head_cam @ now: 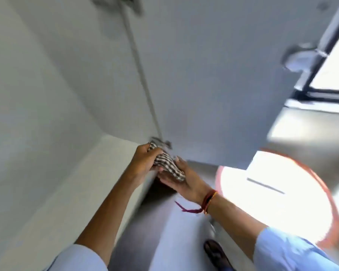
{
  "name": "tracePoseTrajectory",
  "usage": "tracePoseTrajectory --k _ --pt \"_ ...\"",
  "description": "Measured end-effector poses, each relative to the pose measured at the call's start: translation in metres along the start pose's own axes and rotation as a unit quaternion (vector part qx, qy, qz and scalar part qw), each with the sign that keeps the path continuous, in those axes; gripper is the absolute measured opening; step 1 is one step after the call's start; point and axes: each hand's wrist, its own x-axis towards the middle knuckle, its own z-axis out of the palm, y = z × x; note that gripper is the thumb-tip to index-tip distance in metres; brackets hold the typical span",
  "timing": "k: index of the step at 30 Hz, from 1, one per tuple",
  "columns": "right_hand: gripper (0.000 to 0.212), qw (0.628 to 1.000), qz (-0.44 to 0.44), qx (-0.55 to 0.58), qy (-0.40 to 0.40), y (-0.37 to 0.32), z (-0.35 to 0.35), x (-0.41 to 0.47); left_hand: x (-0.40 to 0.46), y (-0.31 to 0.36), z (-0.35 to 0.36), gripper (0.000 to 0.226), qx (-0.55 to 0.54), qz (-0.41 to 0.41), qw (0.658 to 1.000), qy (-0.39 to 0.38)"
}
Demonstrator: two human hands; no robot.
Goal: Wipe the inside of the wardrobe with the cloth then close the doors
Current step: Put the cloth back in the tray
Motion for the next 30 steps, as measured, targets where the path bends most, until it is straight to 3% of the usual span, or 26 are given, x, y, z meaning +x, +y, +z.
tracePoseTrajectory --k 2,5,8,10,15,20,30 --pt "0.037 0.991 -0.046 0.025 0.126 0.002 -0.089 -0.019 0.006 -0.059 0.089 0.006 0.008 -0.061 0.996 -0.068" --pt "0.065 0.956 -0.073 0.020 0.284 0.009 -0.193 -0.050 0.005 -0.125 0.186 0.031 0.028 -0.136 0.981 -0.138" --pt "0.067 0.915 -0.067 -0.015 0.397 0.015 -0.298 -0.076 0.007 -0.178 0.286 0.056 0.056 -0.164 0.954 -0.246" --pt "0.066 0.893 -0.062 -0.041 0.444 0.021 -0.349 -0.084 0.013 -0.201 0.335 0.059 0.102 -0.161 0.937 -0.292" --pt "0.062 0.849 -0.049 -0.193 0.489 0.024 -0.446 -0.074 0.045 -0.268 0.428 0.063 0.242 -0.122 0.900 -0.340" --pt "0.062 0.827 -0.059 -0.274 0.488 0.042 -0.499 -0.044 0.074 -0.315 0.469 0.069 0.293 -0.081 0.886 -0.350" --pt "0.067 0.775 -0.005 -0.396 0.492 0.058 -0.511 -0.027 0.084 -0.352 0.471 0.071 0.342 -0.048 0.860 -0.376"
